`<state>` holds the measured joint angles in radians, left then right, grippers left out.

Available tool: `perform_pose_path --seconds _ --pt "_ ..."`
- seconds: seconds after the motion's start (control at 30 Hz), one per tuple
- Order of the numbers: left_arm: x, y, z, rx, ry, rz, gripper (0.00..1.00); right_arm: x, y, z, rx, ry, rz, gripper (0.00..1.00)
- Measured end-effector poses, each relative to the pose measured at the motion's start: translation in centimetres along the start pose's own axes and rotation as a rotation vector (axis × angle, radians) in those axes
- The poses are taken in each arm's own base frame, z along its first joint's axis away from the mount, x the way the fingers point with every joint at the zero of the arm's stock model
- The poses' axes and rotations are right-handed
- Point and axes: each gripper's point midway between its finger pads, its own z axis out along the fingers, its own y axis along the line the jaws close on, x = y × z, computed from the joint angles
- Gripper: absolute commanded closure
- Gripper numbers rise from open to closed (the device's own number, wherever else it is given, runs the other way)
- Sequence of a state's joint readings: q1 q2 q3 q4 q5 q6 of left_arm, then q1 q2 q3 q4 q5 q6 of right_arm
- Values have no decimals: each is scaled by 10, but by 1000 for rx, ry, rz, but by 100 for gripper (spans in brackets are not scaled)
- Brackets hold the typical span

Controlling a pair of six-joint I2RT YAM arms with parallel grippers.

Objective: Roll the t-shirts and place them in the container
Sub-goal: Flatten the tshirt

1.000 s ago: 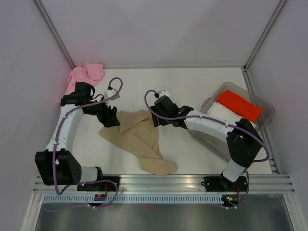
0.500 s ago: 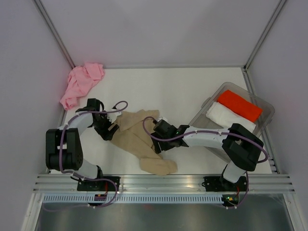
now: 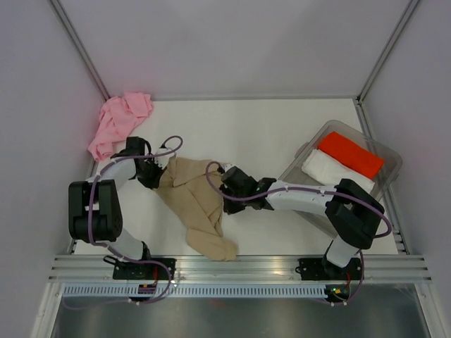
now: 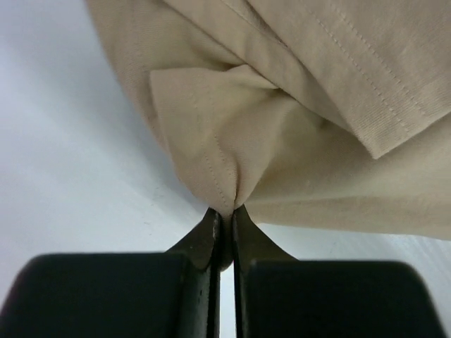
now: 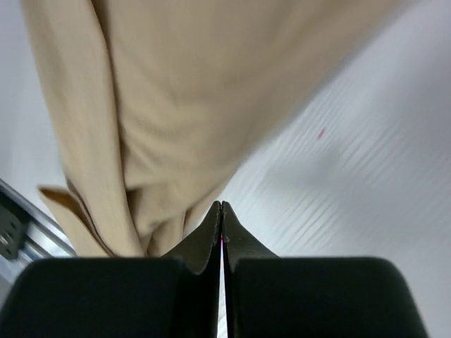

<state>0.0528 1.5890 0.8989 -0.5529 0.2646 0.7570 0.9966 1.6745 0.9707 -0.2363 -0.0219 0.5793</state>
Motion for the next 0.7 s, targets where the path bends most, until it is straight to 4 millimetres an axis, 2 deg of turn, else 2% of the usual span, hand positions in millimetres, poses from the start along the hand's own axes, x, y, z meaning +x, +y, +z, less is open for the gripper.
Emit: perform_pose_path --seconds 0.07,0.17,0.23,0.27,0.3,0.33,0.37,0.43,0.53,0.6,0.7 --pt "-15 8 -11 -18 -34 -35 98 -40 -7 -7 1 -72 27 100" --pt "-68 37 -47 -94 -161 -58 98 -129 -24 -36 16 -246 78 100" --pt "-112 57 -86 -162 -289 -47 98 -190 -33 -71 43 -376 87 100" --pt "-133 63 -109 -190 -356 -36 98 -218 -31 -92 43 -447 83 100" --pt "-147 66 -127 -213 -405 -26 98 -241 -25 -113 30 -513 72 100" --pt "-162 66 -149 -230 -465 -13 98 -252 -19 -129 17 -556 61 100" --pt "-173 62 -170 -239 -517 -1 98 -260 -11 -146 1 -594 46 100" --pt "-188 51 -205 -245 -601 27 98 -262 1 -171 -22 -633 19 100" --pt "-210 25 -245 -238 -688 85 98 -256 9 -188 -33 -642 -5 100" --pt "-235 -4 -269 -214 -749 163 98 -250 6 -188 -28 -636 -7 99" --pt "-282 -70 -315 -146 -878 320 98 -230 -7 -181 8 -602 4 100"
